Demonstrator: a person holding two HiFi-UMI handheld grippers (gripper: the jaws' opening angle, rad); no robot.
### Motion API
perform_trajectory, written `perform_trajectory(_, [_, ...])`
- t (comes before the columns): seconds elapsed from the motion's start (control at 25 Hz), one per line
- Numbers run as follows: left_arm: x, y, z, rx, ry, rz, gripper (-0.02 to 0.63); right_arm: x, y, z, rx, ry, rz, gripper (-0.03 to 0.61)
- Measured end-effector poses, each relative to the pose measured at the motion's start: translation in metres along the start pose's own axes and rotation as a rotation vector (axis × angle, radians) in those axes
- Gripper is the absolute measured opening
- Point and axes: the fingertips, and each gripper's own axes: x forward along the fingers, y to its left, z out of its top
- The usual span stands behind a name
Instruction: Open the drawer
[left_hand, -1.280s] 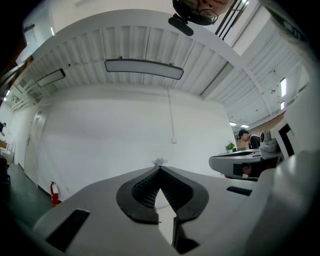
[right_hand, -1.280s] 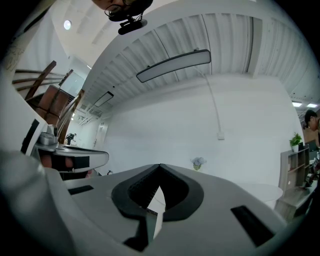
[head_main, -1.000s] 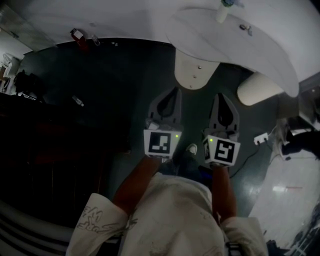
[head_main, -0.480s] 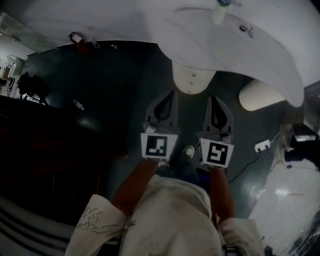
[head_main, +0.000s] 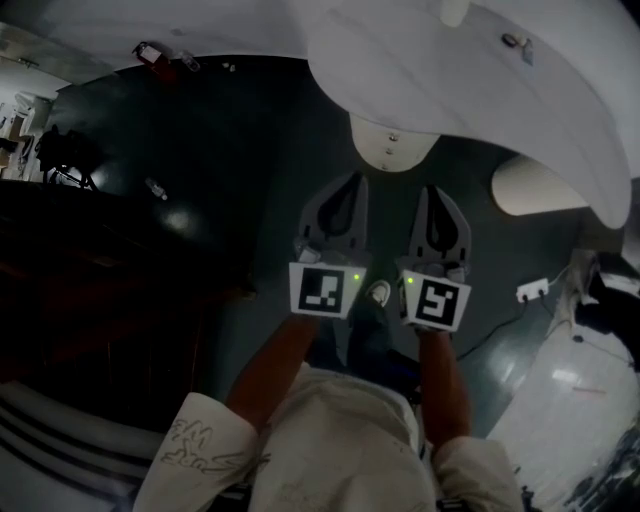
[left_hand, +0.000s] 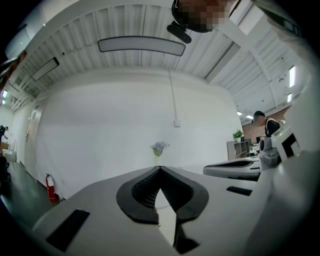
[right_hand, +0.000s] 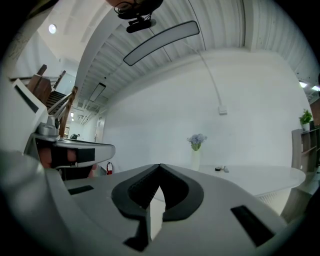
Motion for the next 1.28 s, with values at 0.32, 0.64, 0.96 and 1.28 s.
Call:
perform_trajectory(0.32, [0.023, 0.038, -0.062, -0.027, 0.055, -0.002, 0.002, 0.042, 0.020, -0.063, -0.017, 0.063, -0.014, 0.003])
perform_trajectory(0.64, [0.036, 0.073, -0.142, -0.010, 0.086, -0.036, 0.002, 0.085, 0.038, -0.148, -0.040, 0.124, -0.049, 0.003])
perform_trajectory(0.96, [0.053, 0.089, -0.222, -0.022, 0.122, -0.053, 0.002, 0.125, 0.040, -0.237, -0.047, 0.185, -0.066, 0.003])
perform_trajectory(1.28, [0.081, 0.095, -0.287, -0.043, 0.126, -0.044, 0.002, 0.157, 0.024, -0.301, -0.013, 0.207, -0.129, 0.005])
